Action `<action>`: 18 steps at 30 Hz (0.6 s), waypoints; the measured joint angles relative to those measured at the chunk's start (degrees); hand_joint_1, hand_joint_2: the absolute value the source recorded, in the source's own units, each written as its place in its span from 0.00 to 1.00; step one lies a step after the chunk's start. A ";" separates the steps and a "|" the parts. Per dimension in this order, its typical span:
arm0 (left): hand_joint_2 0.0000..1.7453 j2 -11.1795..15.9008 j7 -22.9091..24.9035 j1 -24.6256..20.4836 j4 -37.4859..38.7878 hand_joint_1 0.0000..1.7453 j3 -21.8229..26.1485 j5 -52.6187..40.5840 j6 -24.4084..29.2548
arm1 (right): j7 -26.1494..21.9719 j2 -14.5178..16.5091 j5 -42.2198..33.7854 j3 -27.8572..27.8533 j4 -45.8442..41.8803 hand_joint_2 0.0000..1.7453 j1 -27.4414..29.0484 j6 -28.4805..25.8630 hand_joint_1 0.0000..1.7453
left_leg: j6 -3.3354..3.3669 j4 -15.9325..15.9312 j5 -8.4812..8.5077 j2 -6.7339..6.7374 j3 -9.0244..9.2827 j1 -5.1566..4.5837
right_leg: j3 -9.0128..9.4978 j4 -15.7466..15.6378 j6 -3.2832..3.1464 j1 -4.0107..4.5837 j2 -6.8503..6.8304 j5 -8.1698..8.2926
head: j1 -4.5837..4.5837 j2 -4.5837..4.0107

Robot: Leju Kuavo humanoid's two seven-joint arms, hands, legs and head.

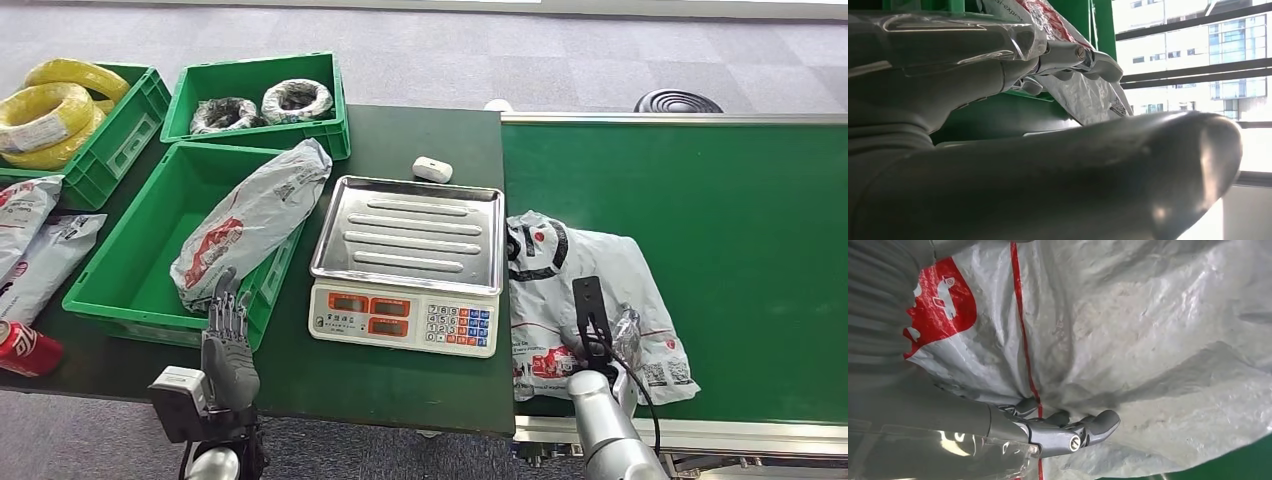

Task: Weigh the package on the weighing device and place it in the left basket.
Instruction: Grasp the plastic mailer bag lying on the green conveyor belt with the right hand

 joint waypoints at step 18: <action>0.00 -0.49 0.60 -0.21 -0.52 0.00 0.53 -1.32 -0.68 | 2.04 -1.00 2.24 0.89 4.08 1.00 -1.21 1.41 1.00 | 0.00 0.00 0.00 0.01 0.24 0.00 | 0.24 -0.01 0.00 0.00 0.00 0.00 | 0.01 0.00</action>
